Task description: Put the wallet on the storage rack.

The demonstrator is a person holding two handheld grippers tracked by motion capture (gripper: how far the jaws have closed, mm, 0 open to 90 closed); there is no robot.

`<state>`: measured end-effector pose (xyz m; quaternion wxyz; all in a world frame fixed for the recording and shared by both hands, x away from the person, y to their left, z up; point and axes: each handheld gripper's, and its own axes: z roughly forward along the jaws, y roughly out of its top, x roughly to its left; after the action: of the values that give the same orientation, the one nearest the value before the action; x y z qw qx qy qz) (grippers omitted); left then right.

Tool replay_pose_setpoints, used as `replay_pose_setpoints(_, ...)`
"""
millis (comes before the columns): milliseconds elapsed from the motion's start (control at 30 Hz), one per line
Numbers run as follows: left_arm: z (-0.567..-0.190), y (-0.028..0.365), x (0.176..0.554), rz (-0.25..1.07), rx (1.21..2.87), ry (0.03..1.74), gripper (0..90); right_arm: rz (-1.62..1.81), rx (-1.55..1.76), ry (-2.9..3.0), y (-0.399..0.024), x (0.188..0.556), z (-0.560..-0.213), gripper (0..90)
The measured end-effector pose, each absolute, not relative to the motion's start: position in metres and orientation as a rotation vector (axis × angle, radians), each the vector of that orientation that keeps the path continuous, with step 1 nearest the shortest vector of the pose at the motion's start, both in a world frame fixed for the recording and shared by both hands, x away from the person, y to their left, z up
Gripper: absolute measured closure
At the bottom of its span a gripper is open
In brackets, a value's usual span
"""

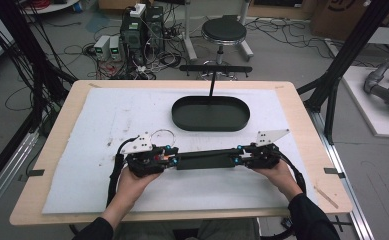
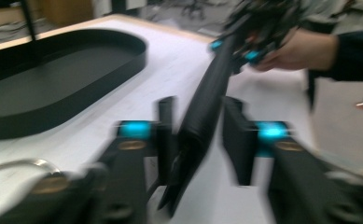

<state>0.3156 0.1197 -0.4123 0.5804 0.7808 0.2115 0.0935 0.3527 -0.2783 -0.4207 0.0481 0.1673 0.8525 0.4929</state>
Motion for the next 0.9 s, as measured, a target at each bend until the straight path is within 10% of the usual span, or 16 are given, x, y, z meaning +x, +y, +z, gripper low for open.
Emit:
replay_pose_setpoints(633,-0.434,0.094,0.338,0.208,1.977,0.435,34.0,1.635,0.413,2.634,-0.286,0.344,-0.413,75.8)
replay_pose_setpoints(900,-0.439,0.089,0.343,0.183,1.986,0.374,62.2,1.603,0.441,2.641,-0.289,0.346,-0.416,74.2)
